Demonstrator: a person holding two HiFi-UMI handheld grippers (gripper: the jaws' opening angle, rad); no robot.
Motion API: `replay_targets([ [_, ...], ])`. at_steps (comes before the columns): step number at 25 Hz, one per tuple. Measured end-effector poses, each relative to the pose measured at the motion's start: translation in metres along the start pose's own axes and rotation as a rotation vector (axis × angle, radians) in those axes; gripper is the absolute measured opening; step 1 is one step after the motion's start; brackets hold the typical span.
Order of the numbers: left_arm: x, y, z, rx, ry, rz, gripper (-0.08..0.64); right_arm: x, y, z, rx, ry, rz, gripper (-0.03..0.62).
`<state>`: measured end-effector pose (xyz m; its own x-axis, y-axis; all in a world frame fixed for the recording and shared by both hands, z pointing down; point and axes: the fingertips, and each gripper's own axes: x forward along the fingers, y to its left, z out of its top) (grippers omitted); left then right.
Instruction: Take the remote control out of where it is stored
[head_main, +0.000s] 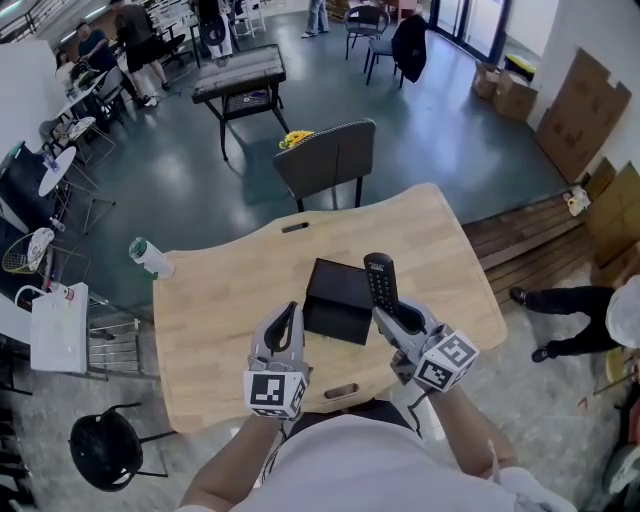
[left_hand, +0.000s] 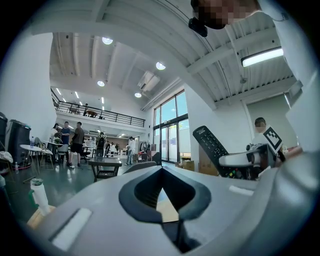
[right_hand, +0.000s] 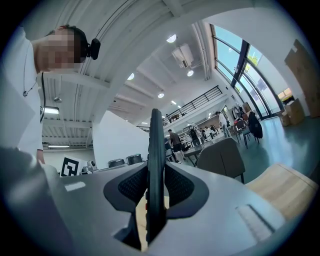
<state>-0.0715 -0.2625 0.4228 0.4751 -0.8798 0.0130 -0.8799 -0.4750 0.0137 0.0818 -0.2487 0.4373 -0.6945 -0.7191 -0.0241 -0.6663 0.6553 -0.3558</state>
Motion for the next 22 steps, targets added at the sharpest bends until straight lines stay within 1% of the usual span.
replay_targets([
  [22,0.009,0.009,-0.001,-0.011,0.003,0.003,0.002,0.011,-0.006,0.002,-0.002,0.014,-0.015,0.118],
])
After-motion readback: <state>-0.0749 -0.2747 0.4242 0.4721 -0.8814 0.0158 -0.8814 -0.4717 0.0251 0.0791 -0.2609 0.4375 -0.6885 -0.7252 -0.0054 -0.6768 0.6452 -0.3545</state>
